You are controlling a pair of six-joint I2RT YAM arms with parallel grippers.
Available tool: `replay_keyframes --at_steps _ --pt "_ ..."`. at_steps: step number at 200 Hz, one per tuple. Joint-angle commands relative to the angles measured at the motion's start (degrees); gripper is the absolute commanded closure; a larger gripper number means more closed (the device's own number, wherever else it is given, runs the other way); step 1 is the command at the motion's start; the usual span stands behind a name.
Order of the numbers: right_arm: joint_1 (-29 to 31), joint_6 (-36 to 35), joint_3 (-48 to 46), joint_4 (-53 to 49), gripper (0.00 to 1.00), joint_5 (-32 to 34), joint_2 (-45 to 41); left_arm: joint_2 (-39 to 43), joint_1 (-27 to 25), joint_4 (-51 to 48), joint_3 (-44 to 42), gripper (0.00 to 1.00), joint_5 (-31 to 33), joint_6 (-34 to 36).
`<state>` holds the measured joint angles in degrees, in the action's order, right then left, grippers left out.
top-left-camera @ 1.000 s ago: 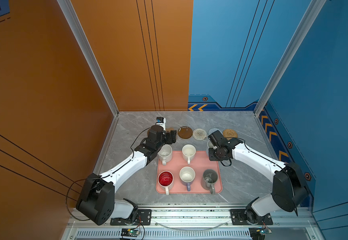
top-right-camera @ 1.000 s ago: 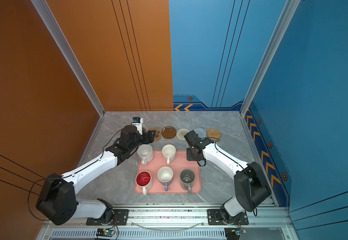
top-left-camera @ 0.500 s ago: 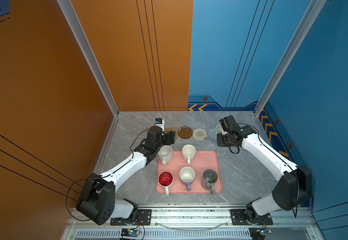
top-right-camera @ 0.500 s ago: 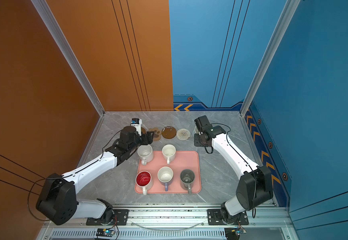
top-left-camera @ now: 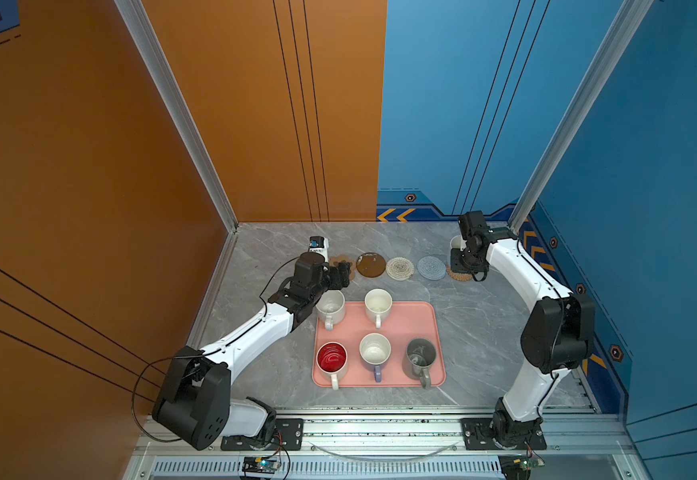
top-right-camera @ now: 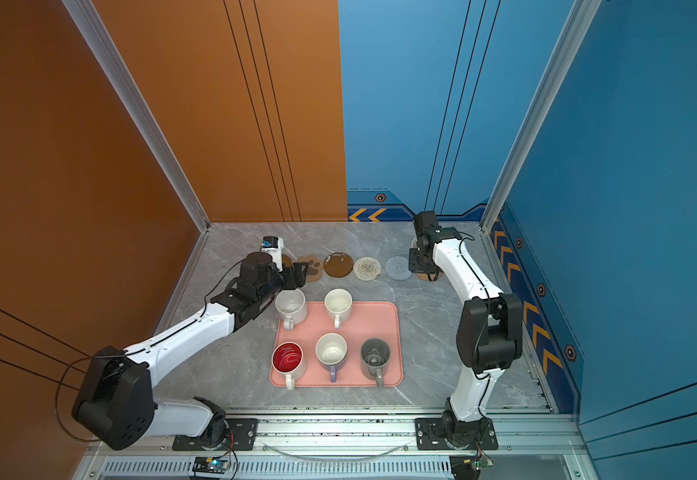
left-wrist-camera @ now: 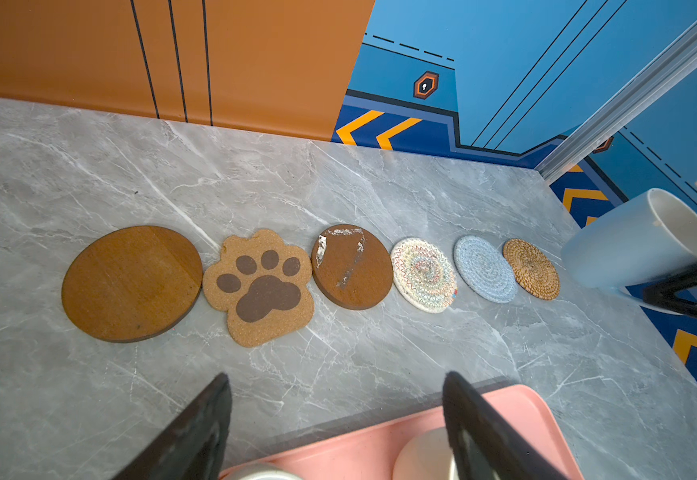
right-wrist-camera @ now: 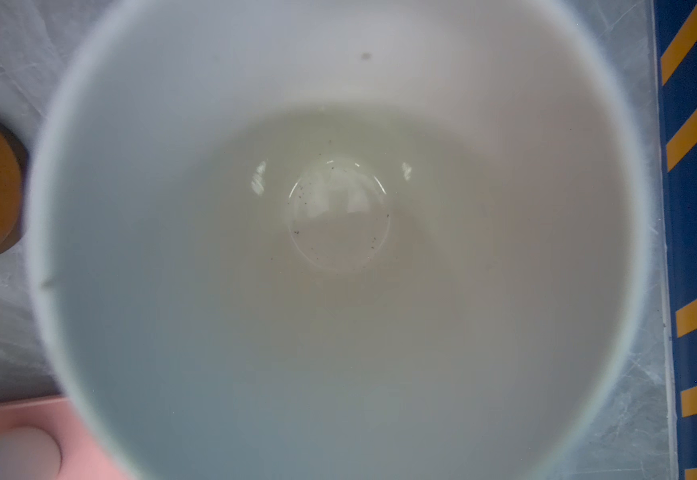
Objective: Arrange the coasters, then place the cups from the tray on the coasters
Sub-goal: 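Lower the blue-handled mug onto the rattan coaster with the right gripper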
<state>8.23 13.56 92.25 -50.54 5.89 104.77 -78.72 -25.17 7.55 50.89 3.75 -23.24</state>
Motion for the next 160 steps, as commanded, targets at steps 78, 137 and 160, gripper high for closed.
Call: replay_keyframes --at_steps 78,137,160 --pt "-3.8 -1.8 9.6 0.4 1.0 2.2 9.7 0.3 0.7 0.6 -0.3 0.19 -0.8 -0.2" --pt "-4.4 -1.4 10.3 0.3 1.0 1.9 12.7 0.5 0.8 0.6 -0.4 0.19 -0.7 -0.2" --pt "-4.7 -1.0 10.2 0.4 1.0 1.8 12.7 0.5 0.9 0.6 -0.4 0.19 -0.7 -0.2"
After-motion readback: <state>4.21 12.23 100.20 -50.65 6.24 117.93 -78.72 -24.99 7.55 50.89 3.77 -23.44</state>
